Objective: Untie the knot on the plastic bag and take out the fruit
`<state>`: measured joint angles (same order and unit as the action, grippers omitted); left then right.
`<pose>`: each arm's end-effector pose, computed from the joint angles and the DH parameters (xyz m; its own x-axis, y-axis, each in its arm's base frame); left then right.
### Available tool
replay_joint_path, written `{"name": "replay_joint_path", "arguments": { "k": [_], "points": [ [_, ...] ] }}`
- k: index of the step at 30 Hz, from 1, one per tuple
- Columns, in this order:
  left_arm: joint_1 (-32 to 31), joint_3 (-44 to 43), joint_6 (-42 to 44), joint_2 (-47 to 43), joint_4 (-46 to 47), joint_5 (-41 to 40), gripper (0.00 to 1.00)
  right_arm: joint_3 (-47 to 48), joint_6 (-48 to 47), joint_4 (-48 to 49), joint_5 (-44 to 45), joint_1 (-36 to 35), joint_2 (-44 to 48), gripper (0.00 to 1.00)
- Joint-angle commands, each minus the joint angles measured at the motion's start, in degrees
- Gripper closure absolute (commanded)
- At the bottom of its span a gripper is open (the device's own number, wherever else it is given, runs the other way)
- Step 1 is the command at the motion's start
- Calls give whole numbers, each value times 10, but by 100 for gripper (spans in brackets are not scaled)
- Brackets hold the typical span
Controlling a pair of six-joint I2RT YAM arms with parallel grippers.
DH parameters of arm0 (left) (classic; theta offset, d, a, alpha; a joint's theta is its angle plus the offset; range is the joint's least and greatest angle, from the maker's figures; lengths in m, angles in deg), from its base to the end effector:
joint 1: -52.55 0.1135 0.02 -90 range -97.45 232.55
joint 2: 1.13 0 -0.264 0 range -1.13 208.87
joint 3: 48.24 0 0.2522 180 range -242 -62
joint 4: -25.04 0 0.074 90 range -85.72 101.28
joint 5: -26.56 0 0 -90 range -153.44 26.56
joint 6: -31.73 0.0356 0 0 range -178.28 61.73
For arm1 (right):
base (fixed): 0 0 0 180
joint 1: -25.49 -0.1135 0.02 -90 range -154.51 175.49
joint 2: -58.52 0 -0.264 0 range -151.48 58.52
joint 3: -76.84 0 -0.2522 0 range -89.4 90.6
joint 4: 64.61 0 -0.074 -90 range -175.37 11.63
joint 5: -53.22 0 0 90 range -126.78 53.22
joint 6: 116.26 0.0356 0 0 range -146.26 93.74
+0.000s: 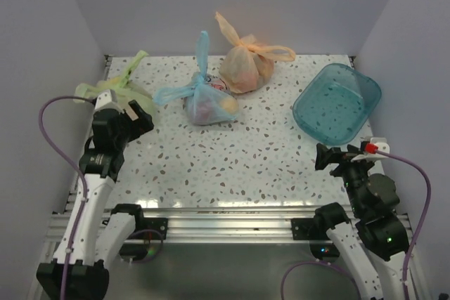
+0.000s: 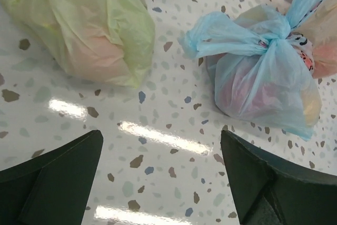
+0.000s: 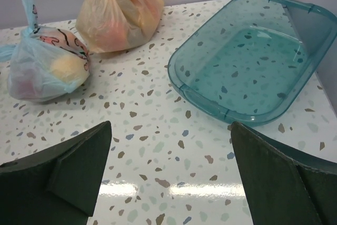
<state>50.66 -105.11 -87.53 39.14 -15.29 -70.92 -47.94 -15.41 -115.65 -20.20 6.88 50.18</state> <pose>0.1604 -0.0007 0.3122 -0.3087 -0.4747 -0.8243 -0.2720 0.8744 -0.4017 0.0402 0.0028 0.3280 -0.0743 0.1653 -0.9834 -0.0225 0.9856 0.1674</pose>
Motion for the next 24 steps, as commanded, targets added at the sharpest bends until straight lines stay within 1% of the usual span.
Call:
{"name": "replay_joint_path", "arguments": {
  "k": [1,2,3,4,5,6,7,8,9,10,11,13,15,18,24],
  "points": [
    [3,-59,-40,103,37,70,0,-4,8,15,11,-3,15,1],
    [2,-91,-41,127,38,72,0,-3,9,14,12,-3,19,1],
    [0,-108,-43,175,42,94,0,-3,9,14,13,-3,22,1],
    [-3,-124,-44,199,43,95,0,-4,10,13,14,-3,23,1],
    [-18,-161,-45,224,44,93,0,-5,9,13,15,-3,24,1],
    [-30,-180,-52,247,44,79,0,-5,11,14,17,-3,26,1],
    [-45,-218,-52,294,49,77,0,-5,11,15,15,-3,26,1],
    [-80,-239,-50,318,51,49,0,-6,13,16,16,-3,25,1],
    [-97,-260,-49,341,51,18,0,-7,14,16,16,-4,26,1],
    [-120,-301,-52,387,52,11,0,-8,15,16,14,-4,26,1],
    [-126,-318,-57,409,51,6,0,-7,15,16,13,-4,26,1],
    [-136,-347,-84,466,51,-17,0,-6,14,16,14,-4,26,1],
    [-153,-376,-103,499,58,-45,0,-5,15,13,14,-4,25,1],
    [-173,-413,-121,571,60,-62,0,-4,14,12,14,-4,22,1],
    [-220,-447,-132,646,67,-103,1,0,15,7,14,-5,13,1]
  ]
}}
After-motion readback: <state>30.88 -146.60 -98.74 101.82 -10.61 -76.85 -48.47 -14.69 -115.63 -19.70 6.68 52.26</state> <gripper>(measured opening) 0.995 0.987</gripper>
